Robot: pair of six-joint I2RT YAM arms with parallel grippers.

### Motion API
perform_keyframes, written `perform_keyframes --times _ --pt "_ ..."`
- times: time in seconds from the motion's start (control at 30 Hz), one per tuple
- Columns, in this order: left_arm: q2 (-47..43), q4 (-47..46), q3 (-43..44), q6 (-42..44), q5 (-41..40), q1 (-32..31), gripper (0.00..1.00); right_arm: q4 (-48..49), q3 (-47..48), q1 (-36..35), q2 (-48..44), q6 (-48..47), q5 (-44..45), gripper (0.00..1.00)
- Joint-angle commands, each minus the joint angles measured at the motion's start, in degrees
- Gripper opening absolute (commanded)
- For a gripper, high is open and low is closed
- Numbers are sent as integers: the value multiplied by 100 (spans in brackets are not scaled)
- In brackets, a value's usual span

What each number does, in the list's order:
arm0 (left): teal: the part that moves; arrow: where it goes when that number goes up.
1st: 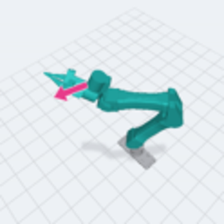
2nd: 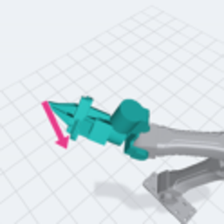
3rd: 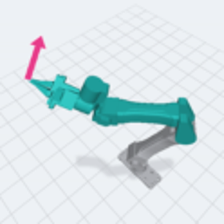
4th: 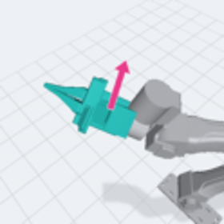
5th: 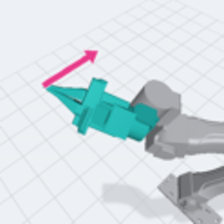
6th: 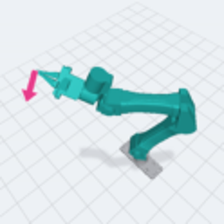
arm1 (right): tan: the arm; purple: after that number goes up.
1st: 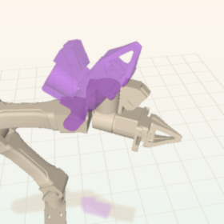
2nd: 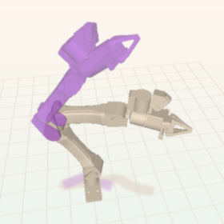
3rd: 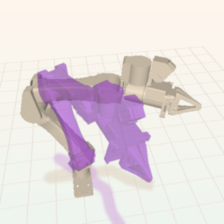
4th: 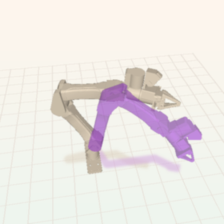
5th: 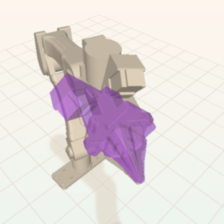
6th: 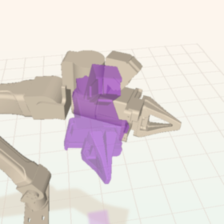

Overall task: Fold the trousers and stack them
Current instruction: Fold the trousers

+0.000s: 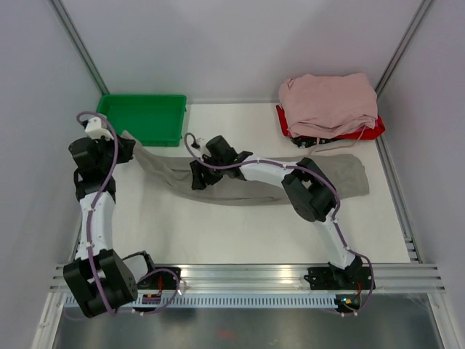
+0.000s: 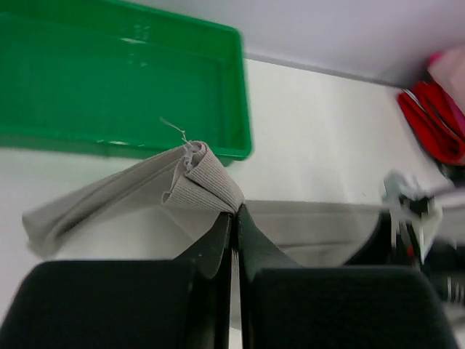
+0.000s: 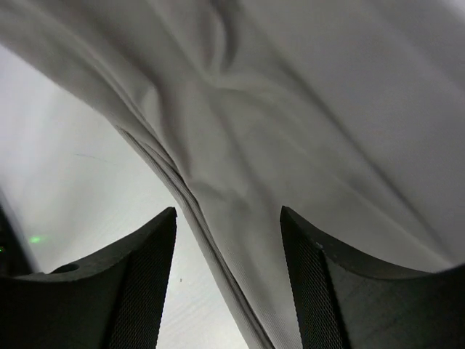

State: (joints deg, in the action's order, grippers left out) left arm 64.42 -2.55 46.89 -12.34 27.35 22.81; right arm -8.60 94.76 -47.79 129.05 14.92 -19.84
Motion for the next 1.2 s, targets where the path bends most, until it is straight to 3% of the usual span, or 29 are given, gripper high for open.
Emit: perform_keyframes --times 0.0,0.07,0.2,0.33,0.6,0.9,1.0,1.17 --pt "-404 491 232 979 586 -486 2 359 -97 926 -1012 1099 -404 66" --pt "-606 701 250 1084 613 -671 2 447 -412 1314 -1539 1645 -617 67" --pt "-572 1440 478 1637 456 -1418 2 -112 -713 2219 -2540 1585 -541 73" --pt "-300 1810 706 2076 184 -2200 2 -572 -827 2695 -2833 1382 -249 77" --pt "1018 2495 1726 2833 -853 -4529 2 -511 -1653 3240 -3202 1707 6 77" --pt "1932 2294 1647 2465 -1328 -5804 2 -854 -1864 3750 -3422 1453 76 78" --pt "2275 2153 1761 1982 -1978 -6095 2 -924 -1917 3838 -3466 1374 -11 78" --pt "2786 1873 2052 1033 -2357 -6534 2 -1012 -2031 3882 -3527 1224 6 78"
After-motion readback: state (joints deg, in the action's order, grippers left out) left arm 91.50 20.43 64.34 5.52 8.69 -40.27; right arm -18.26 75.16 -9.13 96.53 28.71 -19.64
